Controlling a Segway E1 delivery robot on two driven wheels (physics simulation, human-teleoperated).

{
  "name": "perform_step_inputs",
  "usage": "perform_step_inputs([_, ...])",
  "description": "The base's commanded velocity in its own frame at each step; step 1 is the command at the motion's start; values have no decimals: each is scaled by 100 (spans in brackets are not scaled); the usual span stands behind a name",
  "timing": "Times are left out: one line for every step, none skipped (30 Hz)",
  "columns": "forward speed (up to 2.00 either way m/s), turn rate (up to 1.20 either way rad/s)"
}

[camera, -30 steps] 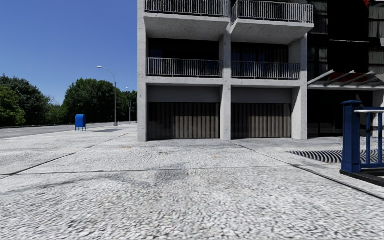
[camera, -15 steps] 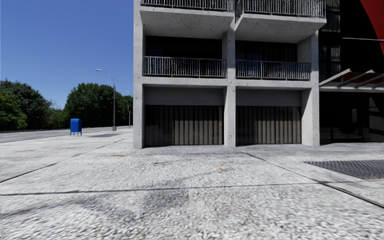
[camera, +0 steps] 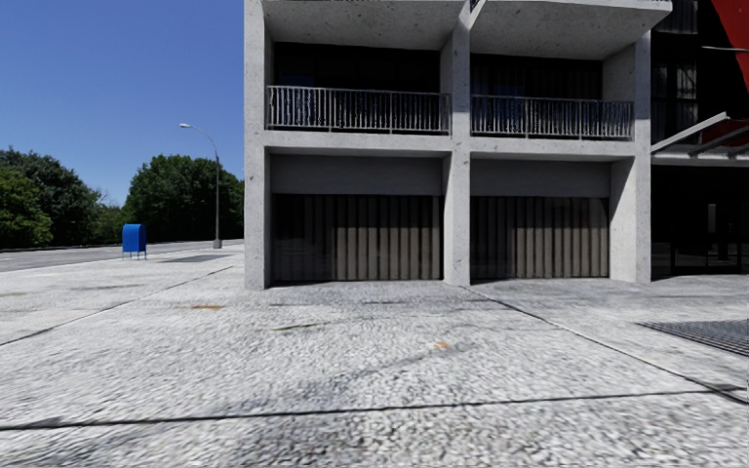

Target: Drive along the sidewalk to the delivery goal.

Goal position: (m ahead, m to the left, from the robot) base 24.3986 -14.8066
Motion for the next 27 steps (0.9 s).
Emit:
perform_step_inputs([136,-9])
perform_step_inputs([136,-29])
perform_step_inputs([136,-40])
perform_step_inputs([136,-44])
perform_step_inputs([200,-44])
perform_step_inputs([200,-44])
perform_step_inputs([200,-45])
perform_step_inputs([200,-45])
perform_step_inputs([200,-45])
perform_step_inputs([200,-45])
perform_step_inputs([200,-45])
perform_step_inputs([200,-45])
perform_step_inputs([200,-45])
perform_step_inputs([200,-50])
perform_step_inputs([200,-57])
perform_step_inputs([200,-57])
perform_step_inputs([200,-58])
perform_step_inputs([200,-59])
perform_step_inputs([200,-59])
perform_step_inputs([200,-59])
perform_step_inputs([200,-59])
perform_step_inputs([200,-59])
perform_step_inputs([200,-60])
perform_step_inputs([200,-65])
perform_step_inputs([200,-80])
perform_step_inputs([200,-80])
perform_step_inputs([200,-83])
